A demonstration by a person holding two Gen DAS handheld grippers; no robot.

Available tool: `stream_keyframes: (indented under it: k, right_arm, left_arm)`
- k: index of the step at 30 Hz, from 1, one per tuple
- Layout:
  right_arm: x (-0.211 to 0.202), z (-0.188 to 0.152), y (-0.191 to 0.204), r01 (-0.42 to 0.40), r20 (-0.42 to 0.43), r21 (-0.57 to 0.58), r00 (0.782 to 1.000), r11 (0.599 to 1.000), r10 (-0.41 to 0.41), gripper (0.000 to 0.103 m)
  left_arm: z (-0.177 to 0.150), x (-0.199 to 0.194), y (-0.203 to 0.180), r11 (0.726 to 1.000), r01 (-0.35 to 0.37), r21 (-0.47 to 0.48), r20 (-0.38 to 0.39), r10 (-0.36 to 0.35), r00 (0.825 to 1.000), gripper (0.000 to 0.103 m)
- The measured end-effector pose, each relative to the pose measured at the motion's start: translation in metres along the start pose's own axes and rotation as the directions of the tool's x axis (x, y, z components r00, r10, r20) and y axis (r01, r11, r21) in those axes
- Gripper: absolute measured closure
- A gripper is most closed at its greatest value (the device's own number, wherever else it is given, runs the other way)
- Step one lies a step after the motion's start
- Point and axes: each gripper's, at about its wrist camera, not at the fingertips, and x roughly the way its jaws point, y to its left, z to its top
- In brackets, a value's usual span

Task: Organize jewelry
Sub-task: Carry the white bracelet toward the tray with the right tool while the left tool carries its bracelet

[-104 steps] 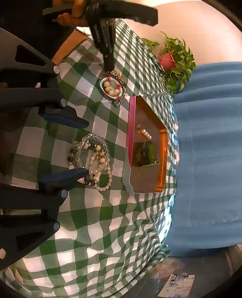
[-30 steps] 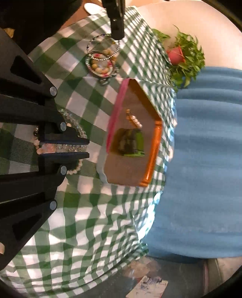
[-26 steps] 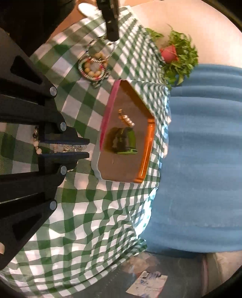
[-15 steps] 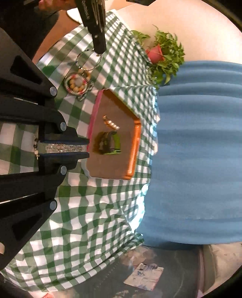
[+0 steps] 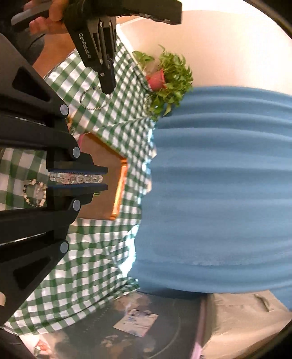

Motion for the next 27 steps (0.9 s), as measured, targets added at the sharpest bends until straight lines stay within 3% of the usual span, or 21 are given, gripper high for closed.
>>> stream_keyframes:
  k: [3, 8, 10, 21, 27]
  right_arm:
    - [-0.005, 0.009, 0.004, -0.013, 0.021, -0.008, 1.000, 1.000, 0.013, 0.097]
    - [0.000, 0.020, 0.006, -0.039, 0.034, -0.016, 0.999, 0.999, 0.040, 0.097]
    - [0.007, 0.023, 0.007, -0.046, 0.042, -0.032, 0.998, 0.998, 0.047, 0.097]
    - [0.072, 0.031, -0.015, -0.048, 0.038, 0.004, 0.998, 0.999, 0.048, 0.097]
    - [0.098, 0.048, -0.027, -0.050, 0.079, -0.007, 0.996, 0.999, 0.050, 0.097]
  left_arm:
    - [0.014, -0.015, -0.003, 1.000, 0.013, 0.018, 0.057, -0.014, 0.998, 0.100]
    - [0.034, -0.018, 0.005, 0.991, 0.133, -0.013, 0.105, -0.131, 0.986, 0.100]
    - [0.040, -0.009, 0.009, 0.981, 0.187, -0.044, 0.115, -0.181, 0.977, 0.100]
    - [0.066, 0.064, 0.019, 0.956, 0.286, -0.072, 0.129, -0.275, 0.953, 0.100]
    - [0.081, 0.085, 0.022, 0.924, 0.378, -0.057, 0.201, -0.361, 0.911, 0.100]
